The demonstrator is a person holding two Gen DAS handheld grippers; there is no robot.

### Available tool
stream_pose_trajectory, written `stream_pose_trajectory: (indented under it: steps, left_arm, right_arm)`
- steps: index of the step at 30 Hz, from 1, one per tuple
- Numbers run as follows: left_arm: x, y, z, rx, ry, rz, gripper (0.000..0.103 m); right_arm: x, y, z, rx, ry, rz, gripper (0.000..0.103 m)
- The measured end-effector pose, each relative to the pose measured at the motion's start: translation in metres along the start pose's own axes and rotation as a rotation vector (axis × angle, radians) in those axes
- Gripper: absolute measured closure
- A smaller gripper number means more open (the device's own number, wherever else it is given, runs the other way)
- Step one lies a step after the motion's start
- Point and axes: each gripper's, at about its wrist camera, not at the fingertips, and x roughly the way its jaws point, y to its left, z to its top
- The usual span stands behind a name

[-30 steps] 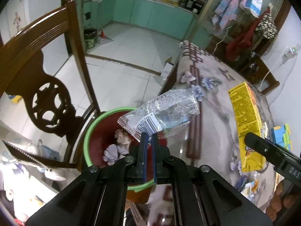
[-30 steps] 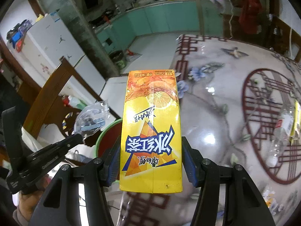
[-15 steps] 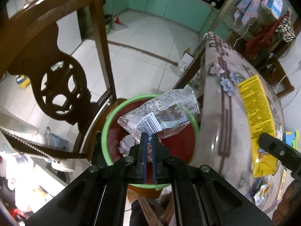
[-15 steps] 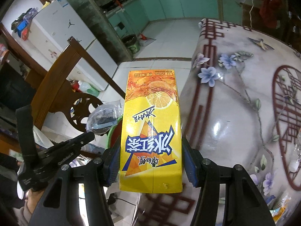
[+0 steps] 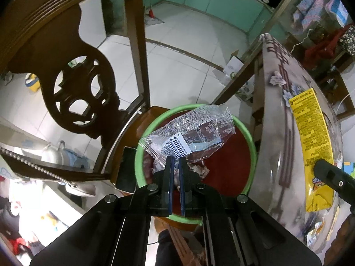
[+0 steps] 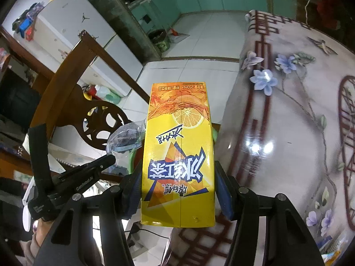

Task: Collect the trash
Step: 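Carry the wrapper and carton over the bucket and open both grippers to drop them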

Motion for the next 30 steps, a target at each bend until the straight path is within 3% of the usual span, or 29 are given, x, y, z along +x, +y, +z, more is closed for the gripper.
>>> stream_pose_trajectory:
  steps: [13, 24, 26, 28, 30]
  left_arm:
    - [0.013, 0.012, 0.001, -0.033, 0.036, 0.018, 0.099]
    - [0.018, 0.007, 0.003, -0.019, 0.045, 0.013, 0.099]
    - [0.018, 0.008, 0.004, -0.031, 0.043, 0.012, 0.086]
    - [0.015, 0.009, 0.005, -0.031, 0.032, 0.009, 0.041]
    - [0.008, 0.008, 0.005, -0.026, -0.01, 0.019, 0.028]
  right_arm:
    - [0.021, 0.005, 0.006, -0.029, 0.049, 0.011, 0.047]
    - [0.021, 0.004, 0.007, -0.019, 0.035, 0.014, 0.046]
    - [0.018, 0.003, 0.006, -0.009, 0.015, 0.016, 0.045]
    - [0.017, 0.001, 0.006, -0.004, 0.009, 0.013, 0.045]
    - [0.015, 0.001, 0.005, 0.001, 0.002, 0.001, 0.045]
